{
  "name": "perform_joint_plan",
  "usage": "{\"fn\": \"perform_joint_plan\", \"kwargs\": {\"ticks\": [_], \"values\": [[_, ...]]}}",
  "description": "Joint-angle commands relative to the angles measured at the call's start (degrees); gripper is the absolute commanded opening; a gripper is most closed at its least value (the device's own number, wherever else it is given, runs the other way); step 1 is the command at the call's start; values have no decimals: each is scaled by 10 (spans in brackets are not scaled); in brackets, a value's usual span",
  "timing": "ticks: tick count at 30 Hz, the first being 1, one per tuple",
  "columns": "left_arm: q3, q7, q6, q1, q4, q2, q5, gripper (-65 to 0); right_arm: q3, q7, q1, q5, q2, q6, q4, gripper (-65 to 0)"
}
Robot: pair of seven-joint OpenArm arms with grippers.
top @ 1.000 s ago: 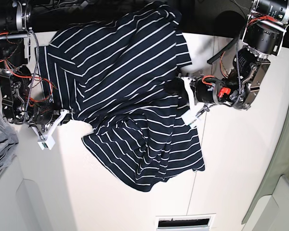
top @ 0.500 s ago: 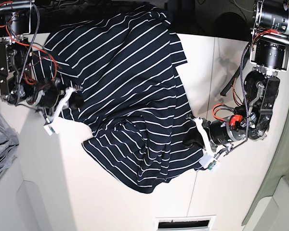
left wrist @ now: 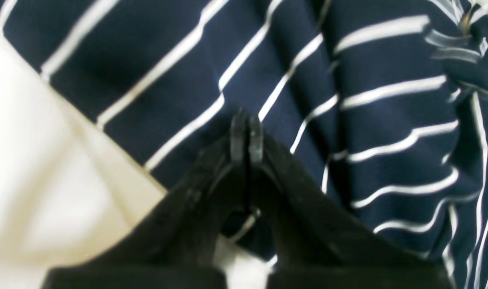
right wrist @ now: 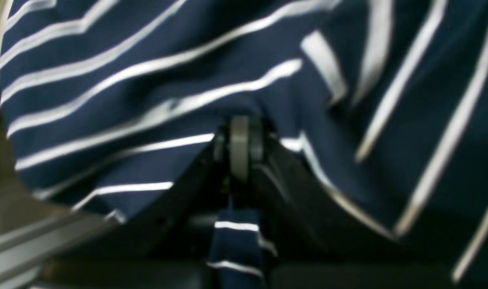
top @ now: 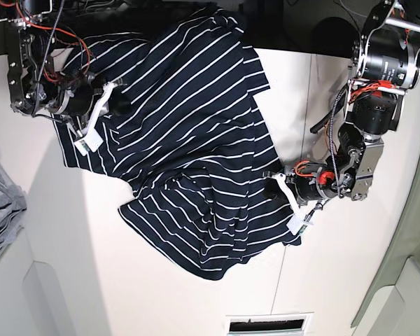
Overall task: Layout the t-shirt on the table in an organized manner, then fold the t-shirt properly
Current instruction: 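Pull the shirt apart with both grippers, stretching it across the table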
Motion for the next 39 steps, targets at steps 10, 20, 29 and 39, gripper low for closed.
{"fn": "perform_joint_plan", "kwargs": {"ticks": [10,20,29,39], "values": [[0,189,-55,22,5,-110,-209,-650,3,20,186,-40,35,-21,-200,-650],[-2,313,-58,155,136,-109,-476,-650,3,47,333,-40,7,-21,-283,-650],[-105,314,-58,170,334,-128,-432,-650,8,-64,310,95,30,-4,-214,-650],[-153,244,-58,187,340,-150,-353,-650,67,-82,88,116,47,0,6,-650]]}}
